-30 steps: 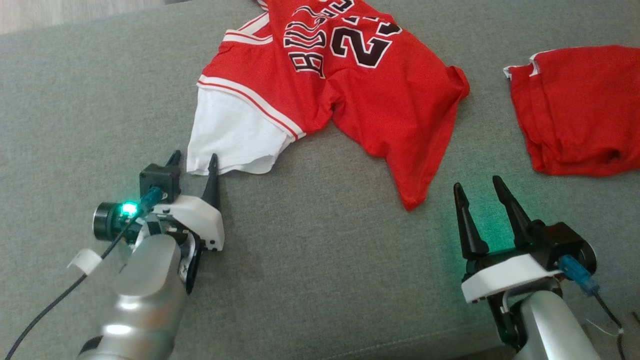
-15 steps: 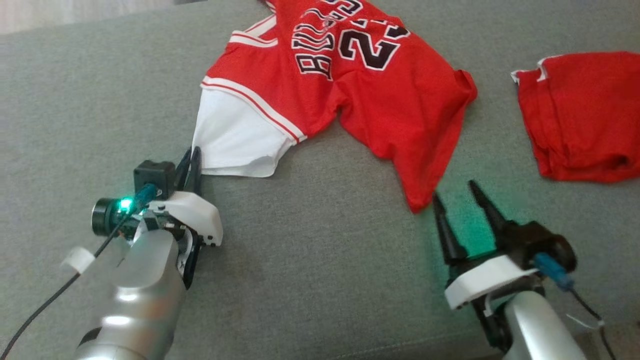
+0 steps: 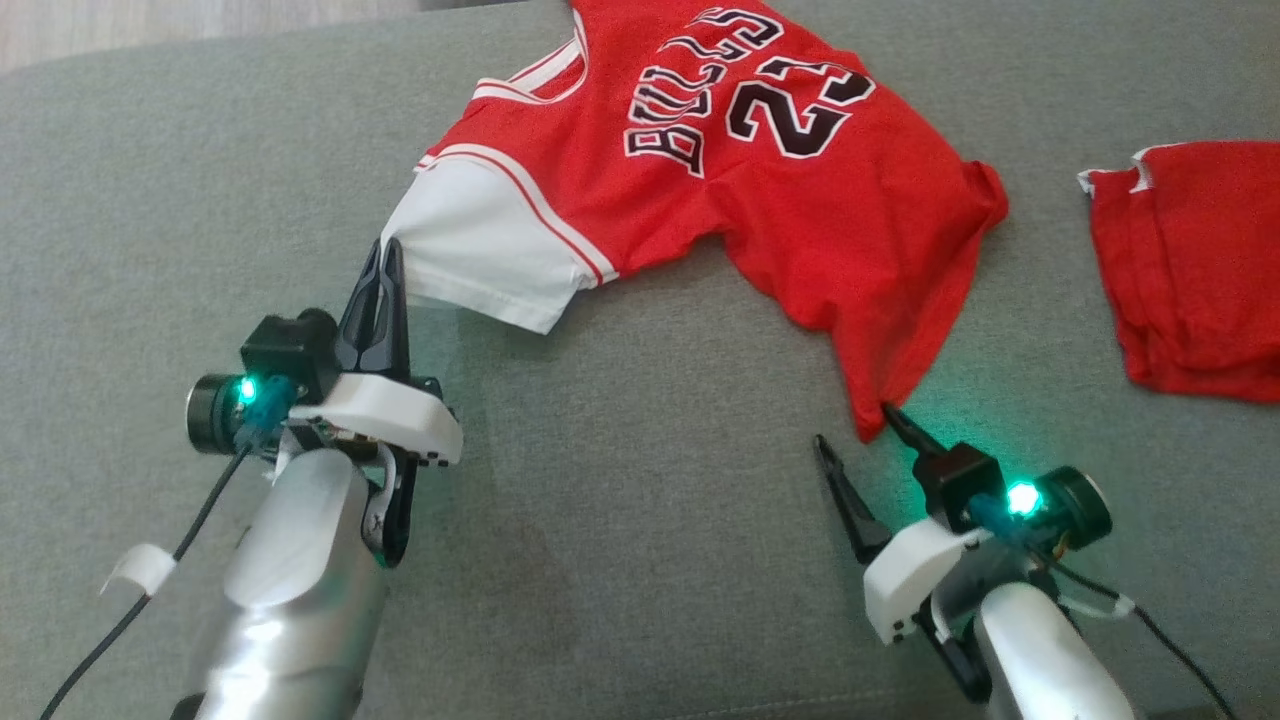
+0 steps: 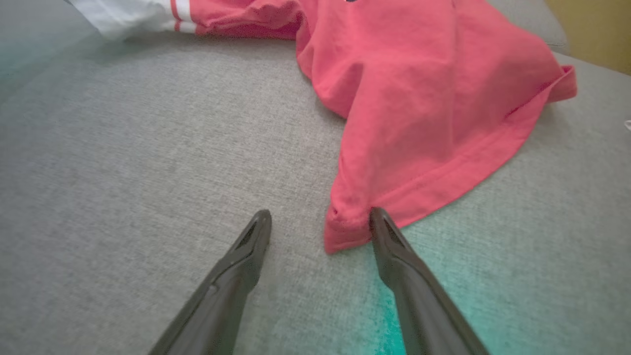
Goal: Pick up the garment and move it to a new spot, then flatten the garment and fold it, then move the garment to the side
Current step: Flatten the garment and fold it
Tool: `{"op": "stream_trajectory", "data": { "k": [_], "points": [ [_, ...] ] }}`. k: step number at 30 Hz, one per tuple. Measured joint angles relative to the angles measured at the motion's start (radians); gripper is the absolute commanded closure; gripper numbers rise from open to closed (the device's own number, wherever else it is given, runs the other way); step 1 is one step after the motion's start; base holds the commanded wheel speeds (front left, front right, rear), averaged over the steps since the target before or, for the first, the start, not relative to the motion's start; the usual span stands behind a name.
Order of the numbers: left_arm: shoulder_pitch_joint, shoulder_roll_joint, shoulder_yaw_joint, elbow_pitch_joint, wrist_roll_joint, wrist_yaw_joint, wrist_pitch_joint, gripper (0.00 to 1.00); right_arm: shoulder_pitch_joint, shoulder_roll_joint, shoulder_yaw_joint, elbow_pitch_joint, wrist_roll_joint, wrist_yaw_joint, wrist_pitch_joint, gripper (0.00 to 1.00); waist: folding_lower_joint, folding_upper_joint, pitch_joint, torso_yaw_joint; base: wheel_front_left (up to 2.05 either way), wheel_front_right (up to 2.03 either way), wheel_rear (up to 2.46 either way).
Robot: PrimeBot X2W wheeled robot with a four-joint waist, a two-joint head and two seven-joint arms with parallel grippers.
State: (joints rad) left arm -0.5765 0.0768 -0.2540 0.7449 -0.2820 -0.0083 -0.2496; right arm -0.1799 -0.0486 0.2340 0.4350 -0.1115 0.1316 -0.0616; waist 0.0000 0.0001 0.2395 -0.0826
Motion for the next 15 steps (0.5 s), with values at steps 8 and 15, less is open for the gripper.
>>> {"op": "stream_trajectory", "data": {
  "k": [8,15],
  "points": [
    [0.015,-0.002,0.025,-0.074,0.010,-0.001,0.000,1.00,-0.069,0.000,-0.028,0.060,-0.056,0.000,0.023,0.00,0.0000,0.0000,0.007,0.027,0.00,0.00,0.00],
    [0.049,-0.003,0.030,-0.078,0.018,-0.001,0.000,1.00,-0.081,0.000,-0.027,0.095,-0.079,0.000,0.042,1.00,0.0000,0.0000,-0.010,0.035,0.00,0.00,0.00]
  ]
}}
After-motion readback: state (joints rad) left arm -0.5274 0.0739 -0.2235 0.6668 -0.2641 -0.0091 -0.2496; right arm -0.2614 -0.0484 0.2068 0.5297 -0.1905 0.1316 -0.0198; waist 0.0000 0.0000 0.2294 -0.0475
